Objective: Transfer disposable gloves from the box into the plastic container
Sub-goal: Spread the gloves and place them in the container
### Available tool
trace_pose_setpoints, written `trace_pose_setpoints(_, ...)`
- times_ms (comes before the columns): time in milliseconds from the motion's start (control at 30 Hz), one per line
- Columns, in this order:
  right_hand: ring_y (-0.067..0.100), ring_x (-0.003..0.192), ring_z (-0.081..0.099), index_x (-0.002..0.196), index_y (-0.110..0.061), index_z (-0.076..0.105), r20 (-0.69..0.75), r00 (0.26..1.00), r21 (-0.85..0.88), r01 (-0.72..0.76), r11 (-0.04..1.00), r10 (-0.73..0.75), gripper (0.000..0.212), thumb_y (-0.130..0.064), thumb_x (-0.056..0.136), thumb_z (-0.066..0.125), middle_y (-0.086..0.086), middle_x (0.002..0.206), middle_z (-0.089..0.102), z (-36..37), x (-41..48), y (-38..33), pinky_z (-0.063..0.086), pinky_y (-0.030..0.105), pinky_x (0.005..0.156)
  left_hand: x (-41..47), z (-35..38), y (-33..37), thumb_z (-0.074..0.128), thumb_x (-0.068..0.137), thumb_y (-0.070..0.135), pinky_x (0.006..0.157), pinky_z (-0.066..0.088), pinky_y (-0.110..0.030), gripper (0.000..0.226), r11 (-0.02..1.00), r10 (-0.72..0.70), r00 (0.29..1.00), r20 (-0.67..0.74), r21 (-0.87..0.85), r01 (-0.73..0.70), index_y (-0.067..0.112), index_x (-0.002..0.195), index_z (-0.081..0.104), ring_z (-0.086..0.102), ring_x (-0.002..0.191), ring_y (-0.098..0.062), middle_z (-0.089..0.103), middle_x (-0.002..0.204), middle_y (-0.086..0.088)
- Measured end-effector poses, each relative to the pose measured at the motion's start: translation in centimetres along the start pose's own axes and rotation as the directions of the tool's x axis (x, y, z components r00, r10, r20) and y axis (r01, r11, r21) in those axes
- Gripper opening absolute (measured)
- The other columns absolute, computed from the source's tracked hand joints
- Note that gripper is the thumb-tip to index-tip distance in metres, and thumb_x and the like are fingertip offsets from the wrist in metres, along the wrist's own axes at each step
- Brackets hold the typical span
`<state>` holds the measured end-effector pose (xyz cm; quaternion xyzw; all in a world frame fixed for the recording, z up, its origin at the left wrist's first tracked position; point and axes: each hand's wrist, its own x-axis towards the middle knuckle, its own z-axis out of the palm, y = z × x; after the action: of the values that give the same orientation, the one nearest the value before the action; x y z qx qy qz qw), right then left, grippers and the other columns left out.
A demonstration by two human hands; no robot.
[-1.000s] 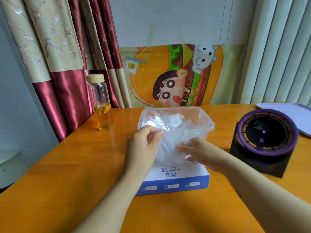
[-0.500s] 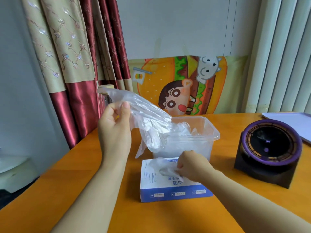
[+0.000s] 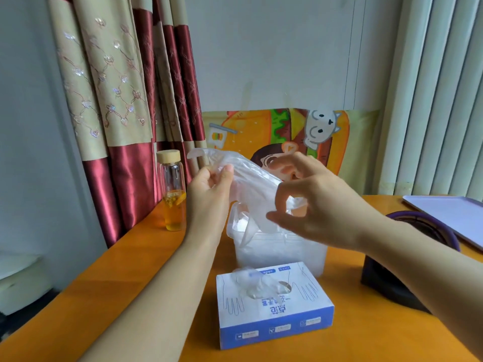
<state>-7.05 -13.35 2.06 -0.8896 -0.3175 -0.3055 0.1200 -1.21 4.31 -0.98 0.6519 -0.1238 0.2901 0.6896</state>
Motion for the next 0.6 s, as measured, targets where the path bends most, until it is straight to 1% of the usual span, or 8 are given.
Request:
trace_pose_setpoints(133,0.023,0.112,0.054,0.081,-0.026,0.063,0.007,0.999,-0.148,0.033,0.988,-0.033,0.008,-0.028,0.082,0.070,-0.002,0.129,0.053,1.1,1.3,0.5,0.051,0.041,0.086,0.5,1.0,0.1,0.060,0.093,0.030,0.090,0.053,-0.047,0.017,0.991,-0.126,0.991,0.042,-0.031,0.127,0.015,0.093,0.068,0.067,0.095,-0.024,0.072,0.094,-0.007)
trace_pose_setpoints(200,0.024,0.096,0.061,0.088,-0.021,0.058,-0.035,0.999,-0.130,0.011,0.991,-0.016,0.010,-0.016,0.085,0.066,-0.001,0.113,0.059,1.5,2.0,1.3,0.054,0.042,0.074,0.6,1.5,0.0,0.062,0.092,0.030,0.092,0.053,-0.047,0.015,0.971,-0.211,0.971,0.113,-0.093,0.222,0.017,0.091,0.070,0.068,0.096,-0.025,0.073,0.095,-0.008)
trace_pose_setpoints(267,0.024,0.081,0.063,0.090,-0.016,0.057,-0.070,0.997,-0.069,-0.023,0.997,0.018,0.013,-0.006,0.085,0.064,0.000,0.095,0.063,1.8,2.6,2.1,0.054,0.041,0.066,0.7,1.8,0.0,0.061,0.093,0.028,0.082,0.057,-0.039,0.017,0.930,-0.295,0.938,0.182,-0.170,0.325,0.014,0.092,0.070,0.070,0.092,-0.025,0.074,0.094,-0.010)
trace_pose_setpoints(367,0.020,0.079,0.065,0.086,-0.020,0.051,-0.125,0.983,0.076,-0.129,0.989,0.138,0.021,-0.004,0.086,0.063,0.000,0.085,0.066,1.8,3.3,3.1,0.054,0.033,0.070,1.1,2.0,0.1,0.059,0.093,0.032,0.063,0.055,-0.024,0.021,0.857,-0.400,0.868,0.295,-0.216,0.468,0.014,0.096,0.069,0.070,0.080,-0.016,0.073,0.089,-0.005)
trace_pose_setpoints(433,0.016,0.080,0.065,0.082,-0.022,0.047,-0.130,0.957,0.190,-0.234,0.954,0.260,0.024,-0.004,0.086,0.063,-0.002,0.087,0.065,1.8,3.9,3.8,0.054,0.027,0.073,1.7,1.7,-0.2,0.059,0.084,0.052,0.073,0.053,-0.025,0.035,0.826,-0.443,0.806,0.392,-0.170,0.537,0.022,0.098,0.070,0.068,0.081,-0.009,0.072,0.090,0.003)
trace_pose_setpoints(500,0.015,0.077,0.067,0.079,-0.021,0.047,-0.096,0.919,0.337,-0.331,0.881,0.382,0.023,-0.005,0.087,0.062,0.000,0.087,0.068,1.8,4.6,4.5,0.056,0.028,0.071,2.3,1.4,-0.4,0.061,0.069,0.070,0.086,0.051,-0.031,0.059,0.820,-0.449,0.751,0.484,-0.109,0.561,0.028,0.110,0.068,0.065,0.096,-0.009,0.070,0.103,0.009)
trace_pose_setpoints(567,0.019,0.071,0.069,0.079,-0.016,0.046,-0.017,0.877,0.549,-0.394,0.738,0.481,0.021,-0.008,0.088,0.063,0.005,0.081,0.071,2.0,5.2,5.4,0.058,0.034,0.069,2.8,1.5,-1.0,0.071,0.065,0.064,0.095,0.048,-0.036,0.069,0.834,-0.448,0.730,0.516,-0.053,0.549,0.027,0.122,0.062,0.061,0.111,-0.013,0.067,0.117,0.008)
trace_pose_setpoints(600,0.022,0.069,0.069,0.079,-0.014,0.045,0.029,0.852,0.639,-0.418,0.645,0.523,0.022,-0.007,0.087,0.065,0.008,0.078,0.072,2.2,5.6,6.0,0.056,0.037,0.069,2.9,1.9,-1.4,0.074,0.072,0.050,0.095,0.046,-0.035,0.059,0.845,-0.445,0.737,0.510,-0.033,0.533,0.020,0.121,0.060,0.061,0.111,-0.015,0.068,0.116,0.006)
